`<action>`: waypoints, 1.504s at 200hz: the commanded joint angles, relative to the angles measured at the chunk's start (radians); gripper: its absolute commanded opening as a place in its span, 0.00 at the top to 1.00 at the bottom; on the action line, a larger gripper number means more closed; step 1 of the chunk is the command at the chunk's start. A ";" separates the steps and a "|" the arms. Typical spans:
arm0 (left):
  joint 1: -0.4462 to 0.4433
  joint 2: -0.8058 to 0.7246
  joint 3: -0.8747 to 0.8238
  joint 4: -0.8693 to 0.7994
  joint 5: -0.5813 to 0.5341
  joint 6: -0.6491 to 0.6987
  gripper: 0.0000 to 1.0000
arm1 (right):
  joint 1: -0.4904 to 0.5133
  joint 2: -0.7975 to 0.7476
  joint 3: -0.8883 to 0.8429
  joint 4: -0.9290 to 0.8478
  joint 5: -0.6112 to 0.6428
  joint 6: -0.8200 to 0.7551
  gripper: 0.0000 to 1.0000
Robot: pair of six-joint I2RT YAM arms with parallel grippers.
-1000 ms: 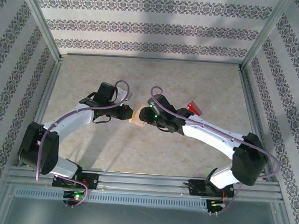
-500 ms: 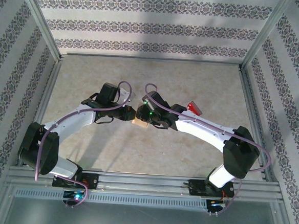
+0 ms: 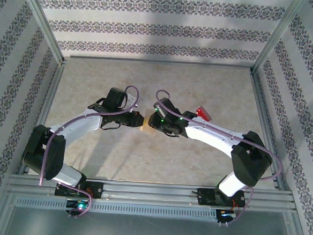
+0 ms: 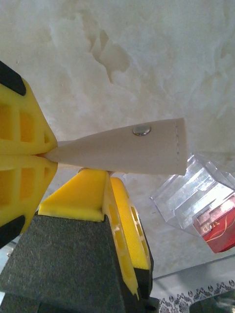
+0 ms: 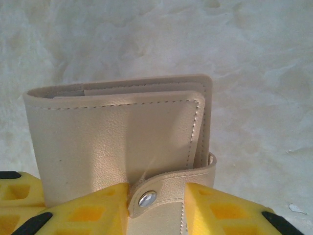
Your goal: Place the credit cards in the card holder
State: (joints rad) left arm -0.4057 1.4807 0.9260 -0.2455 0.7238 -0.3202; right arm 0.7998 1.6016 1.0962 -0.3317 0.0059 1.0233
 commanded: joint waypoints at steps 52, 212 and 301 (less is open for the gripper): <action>-0.012 0.006 0.024 0.036 0.028 -0.009 1.00 | -0.035 0.000 -0.025 -0.032 -0.006 -0.019 0.83; -0.082 0.073 -0.078 0.138 0.057 -0.173 1.00 | -0.071 -0.445 -0.258 -0.203 0.072 -0.026 0.62; -0.112 0.167 -0.044 0.085 -0.042 -0.114 0.60 | 0.013 -0.326 -0.268 -0.083 -0.005 0.015 0.82</action>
State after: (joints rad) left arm -0.5041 1.6653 0.8459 -0.1417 0.7250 -0.4580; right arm 0.7906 1.2186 0.8345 -0.4740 0.0284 1.0267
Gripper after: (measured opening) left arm 0.245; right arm 0.193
